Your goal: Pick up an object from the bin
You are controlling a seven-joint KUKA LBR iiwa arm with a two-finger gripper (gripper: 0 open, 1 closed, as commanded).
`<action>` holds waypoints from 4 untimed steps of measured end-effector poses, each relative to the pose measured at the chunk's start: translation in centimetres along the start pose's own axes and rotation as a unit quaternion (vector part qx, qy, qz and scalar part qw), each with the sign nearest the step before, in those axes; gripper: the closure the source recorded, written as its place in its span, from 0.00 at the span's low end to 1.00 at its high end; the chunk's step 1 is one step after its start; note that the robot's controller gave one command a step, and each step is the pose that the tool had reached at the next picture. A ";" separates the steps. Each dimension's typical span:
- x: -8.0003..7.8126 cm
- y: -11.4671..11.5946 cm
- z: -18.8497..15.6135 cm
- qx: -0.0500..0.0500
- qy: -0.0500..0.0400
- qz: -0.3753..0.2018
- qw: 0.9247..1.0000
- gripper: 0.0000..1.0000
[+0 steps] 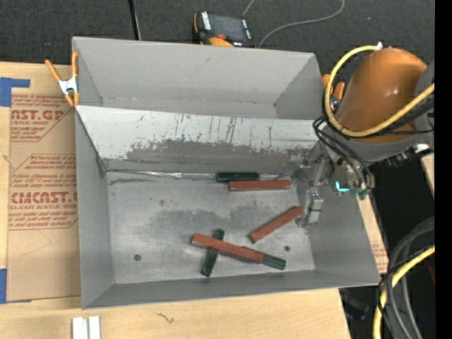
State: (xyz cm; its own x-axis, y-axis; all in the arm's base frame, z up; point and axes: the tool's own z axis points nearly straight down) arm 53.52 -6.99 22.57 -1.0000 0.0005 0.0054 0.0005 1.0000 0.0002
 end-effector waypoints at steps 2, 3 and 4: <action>3.6 0.1 12.5 0.001 -0.004 -0.028 1.000 0.00; 0.0 -2.2 12.6 0.001 -0.004 -0.088 0.996 0.00; -2.1 -1.2 15.6 0.000 -0.003 -0.130 0.991 0.00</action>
Offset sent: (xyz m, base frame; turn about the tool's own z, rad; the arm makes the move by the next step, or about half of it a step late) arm -0.0421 0.0424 -0.1557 0.0145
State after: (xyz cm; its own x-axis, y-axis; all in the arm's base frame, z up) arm 55.58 -8.16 6.92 -0.9661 -0.2582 -0.0014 -0.2582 0.9661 -0.0003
